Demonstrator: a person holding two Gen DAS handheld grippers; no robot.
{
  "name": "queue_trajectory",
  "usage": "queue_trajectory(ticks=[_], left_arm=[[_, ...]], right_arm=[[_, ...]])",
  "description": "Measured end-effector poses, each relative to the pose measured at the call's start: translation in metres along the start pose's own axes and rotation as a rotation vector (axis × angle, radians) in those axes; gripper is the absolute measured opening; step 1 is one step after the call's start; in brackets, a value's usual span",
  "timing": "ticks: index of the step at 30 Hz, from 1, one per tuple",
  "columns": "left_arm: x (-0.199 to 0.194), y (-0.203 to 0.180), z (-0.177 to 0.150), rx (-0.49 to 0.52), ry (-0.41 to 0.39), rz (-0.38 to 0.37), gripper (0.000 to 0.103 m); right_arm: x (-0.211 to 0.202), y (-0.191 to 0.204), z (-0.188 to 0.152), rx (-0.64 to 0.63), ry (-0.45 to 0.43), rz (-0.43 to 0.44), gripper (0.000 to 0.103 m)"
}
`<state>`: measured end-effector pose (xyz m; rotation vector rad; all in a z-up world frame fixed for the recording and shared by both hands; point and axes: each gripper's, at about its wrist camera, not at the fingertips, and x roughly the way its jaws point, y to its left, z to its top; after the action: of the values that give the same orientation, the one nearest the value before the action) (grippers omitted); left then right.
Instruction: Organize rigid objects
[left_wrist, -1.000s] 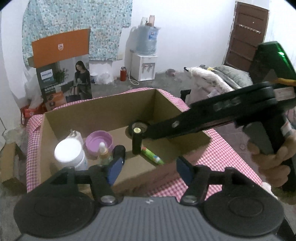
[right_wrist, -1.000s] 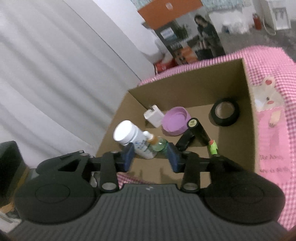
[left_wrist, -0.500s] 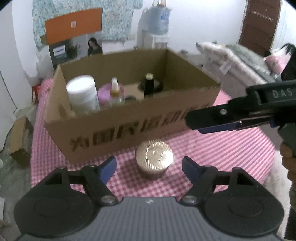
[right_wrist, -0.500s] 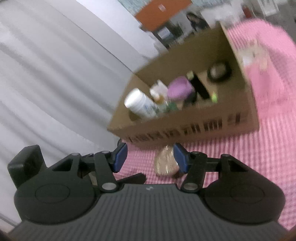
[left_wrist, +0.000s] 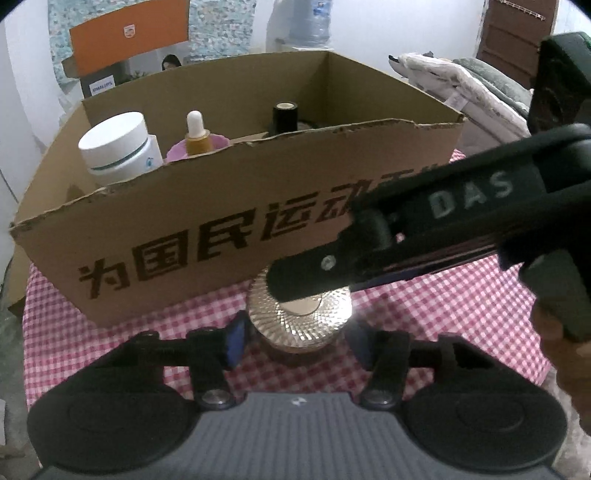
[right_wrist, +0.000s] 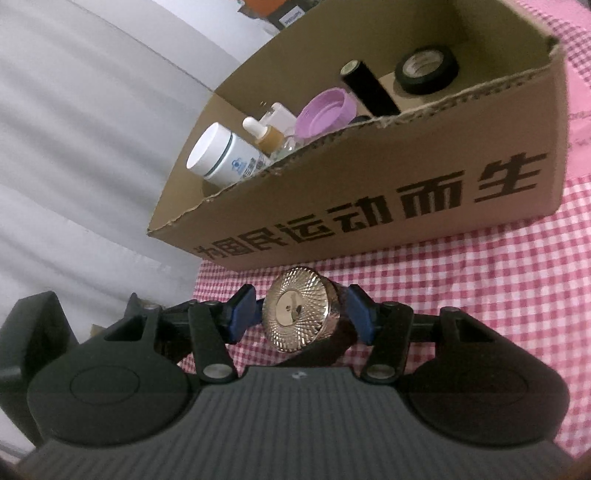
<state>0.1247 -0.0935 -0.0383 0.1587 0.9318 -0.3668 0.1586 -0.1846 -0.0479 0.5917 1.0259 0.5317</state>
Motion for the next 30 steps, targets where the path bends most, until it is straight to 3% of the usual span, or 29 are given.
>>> queue_trajectory(ticks=[15,30], left_arm=[[-0.01,-0.027,-0.011,0.012,0.022,-0.033,0.057],[-0.001,-0.038,-0.011,0.045,0.011,-0.015,0.057]], right_arm=[[-0.02,-0.003,-0.021,0.008,0.009,-0.034,0.052],[-0.022,-0.014,-0.028,0.031,-0.012,-0.049,0.048]])
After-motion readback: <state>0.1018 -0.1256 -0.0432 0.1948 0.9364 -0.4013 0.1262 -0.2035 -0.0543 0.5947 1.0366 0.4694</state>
